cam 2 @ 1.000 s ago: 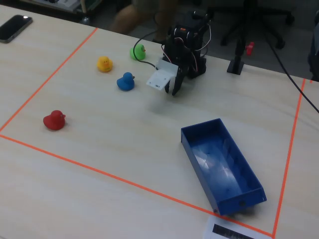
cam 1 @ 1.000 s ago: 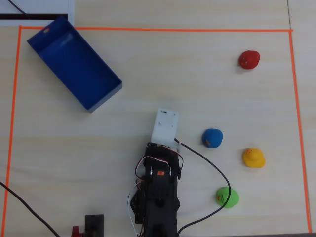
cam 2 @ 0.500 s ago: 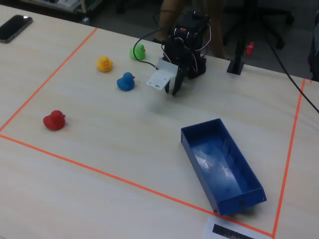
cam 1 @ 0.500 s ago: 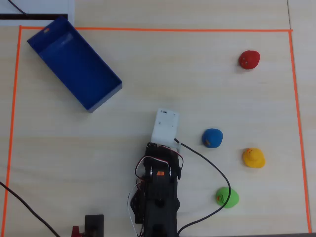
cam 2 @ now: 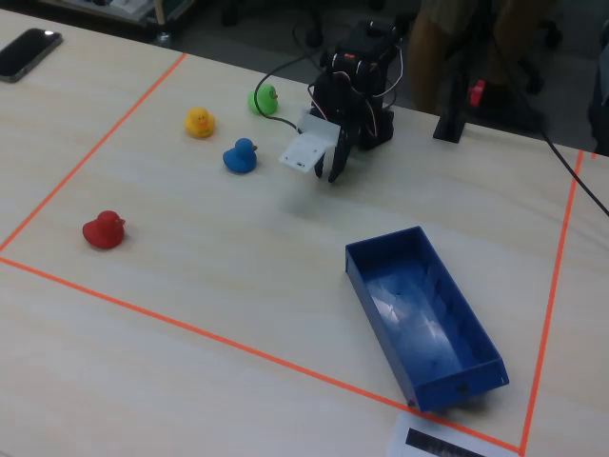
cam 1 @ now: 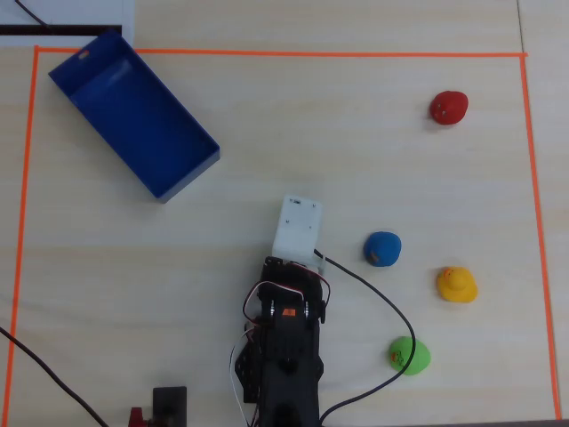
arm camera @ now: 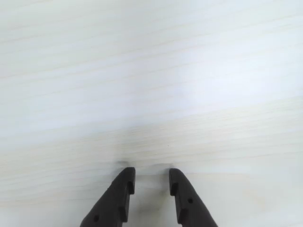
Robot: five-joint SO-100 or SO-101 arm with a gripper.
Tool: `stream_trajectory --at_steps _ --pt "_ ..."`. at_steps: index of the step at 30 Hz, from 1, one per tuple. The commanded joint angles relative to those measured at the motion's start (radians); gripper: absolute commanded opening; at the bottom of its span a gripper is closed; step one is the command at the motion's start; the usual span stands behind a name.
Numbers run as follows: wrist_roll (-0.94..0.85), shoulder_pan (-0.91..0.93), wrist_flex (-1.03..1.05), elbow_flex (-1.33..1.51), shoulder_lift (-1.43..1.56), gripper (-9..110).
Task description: Grasp green duck and put it into box.
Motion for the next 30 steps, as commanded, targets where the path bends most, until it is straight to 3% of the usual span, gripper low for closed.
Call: stream_trajectory --at_steps 1,24,30 --pt "0.009 0.008 0.02 -0.003 -0.005 7" --pt "0.0 -0.002 0.02 -0.003 -0.005 8" --pt "-0.003 -0.003 0.011 -0.003 -0.005 0"
